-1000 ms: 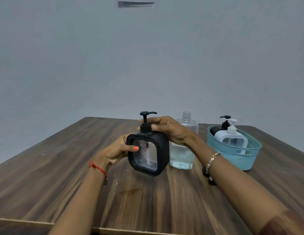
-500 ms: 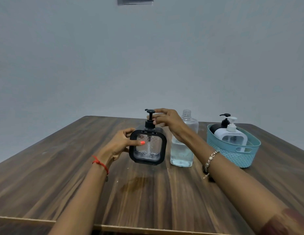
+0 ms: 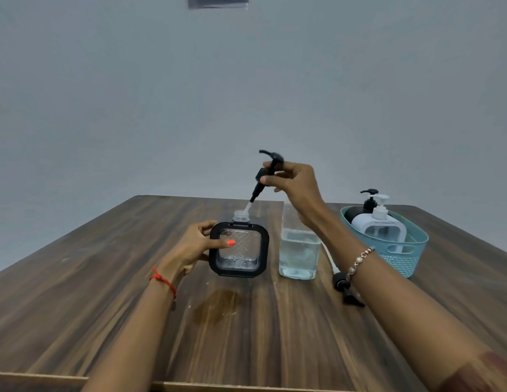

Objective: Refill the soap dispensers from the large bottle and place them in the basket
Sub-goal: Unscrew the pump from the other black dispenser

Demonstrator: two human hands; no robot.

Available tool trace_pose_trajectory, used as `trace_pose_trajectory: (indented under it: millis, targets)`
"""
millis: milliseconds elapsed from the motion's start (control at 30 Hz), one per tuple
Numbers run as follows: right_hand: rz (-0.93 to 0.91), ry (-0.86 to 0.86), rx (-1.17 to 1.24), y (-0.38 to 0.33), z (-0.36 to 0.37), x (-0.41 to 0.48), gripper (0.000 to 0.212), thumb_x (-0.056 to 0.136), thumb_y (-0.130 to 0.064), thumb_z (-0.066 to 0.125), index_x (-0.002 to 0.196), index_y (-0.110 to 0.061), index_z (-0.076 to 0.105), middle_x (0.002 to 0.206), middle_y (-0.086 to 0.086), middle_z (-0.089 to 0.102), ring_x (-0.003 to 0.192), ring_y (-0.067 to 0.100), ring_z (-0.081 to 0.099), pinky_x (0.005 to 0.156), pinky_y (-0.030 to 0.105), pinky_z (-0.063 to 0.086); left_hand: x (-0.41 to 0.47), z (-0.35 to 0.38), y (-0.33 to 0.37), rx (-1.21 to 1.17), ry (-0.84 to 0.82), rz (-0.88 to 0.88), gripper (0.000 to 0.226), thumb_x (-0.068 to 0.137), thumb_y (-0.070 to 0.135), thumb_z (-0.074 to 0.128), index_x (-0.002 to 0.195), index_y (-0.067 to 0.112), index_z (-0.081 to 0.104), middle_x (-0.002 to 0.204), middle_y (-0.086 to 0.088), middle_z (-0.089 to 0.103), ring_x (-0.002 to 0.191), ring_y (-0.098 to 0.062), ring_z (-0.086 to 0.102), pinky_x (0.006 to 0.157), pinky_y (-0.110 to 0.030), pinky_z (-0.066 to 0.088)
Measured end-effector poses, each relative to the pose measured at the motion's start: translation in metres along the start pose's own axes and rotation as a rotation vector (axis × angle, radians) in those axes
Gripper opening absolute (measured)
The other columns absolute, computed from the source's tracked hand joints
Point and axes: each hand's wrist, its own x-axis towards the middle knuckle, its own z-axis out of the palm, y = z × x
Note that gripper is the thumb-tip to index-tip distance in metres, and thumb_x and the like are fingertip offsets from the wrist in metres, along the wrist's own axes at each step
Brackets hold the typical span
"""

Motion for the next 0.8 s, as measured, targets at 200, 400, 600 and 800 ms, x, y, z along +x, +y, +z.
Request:
trace_pose_trajectory:
  millis: [200,400,600,800]
  targets:
    - [-0.311,0.026,-0.111,0.025,-0.006,-0.020,0.026,0.075,0.005,0.071,0.096,-0.009,0.067,0.097,0.008,0.065,0.093,0.016,0.062,0.077,0.033,0.056,0.006,-0.010,-0.003,-0.113,0.228,0.009,0.057,0.069,-0.003,0.075,0.119,0.008,0.049,0.116,-0.002,0.054,0.104,-0.022,0.052,0.073,-0.041,0.051]
    - [-0.573,-0.506,-0.695,0.095,-0.001,-0.055,0.024,0.076,0.010,0.059,0.096,0.001,0.069,0.101,0.015,0.066,0.095,0.026,0.061,0.084,0.027,0.047,0.012,-0.015,-0.002,-0.153,0.291,0.039,0.048,0.068,-0.002,0.077,0.110,0.009,0.056,0.110,-0.005,0.062,0.081,-0.012,0.060,0.071,-0.044,0.054]
    - [-0.529,-0.663,-0.858,0.128,0.005,-0.076,0.021,0.080,0.007,0.054,0.095,-0.001,0.067,0.102,0.011,0.061,0.095,0.023,0.057,0.073,0.040,0.051,0.014,-0.006,0.004,-0.182,0.270,0.049,0.048,0.065,-0.001,0.078,0.107,0.009,0.056,0.107,-0.006,0.064,0.083,-0.015,0.062,0.066,-0.042,0.054]
    - [-0.397,-0.704,-0.792,0.125,-0.006,-0.081,0.040,0.071,0.013,0.051,0.108,0.001,0.061,0.111,0.012,0.055,0.102,0.024,0.053,0.083,0.037,0.049,0.015,0.004,0.005,-0.217,0.252,0.062,0.039,0.066,0.001,0.079,0.092,0.018,0.056,0.098,-0.003,0.066,0.089,-0.021,0.062,0.071,-0.047,0.055]
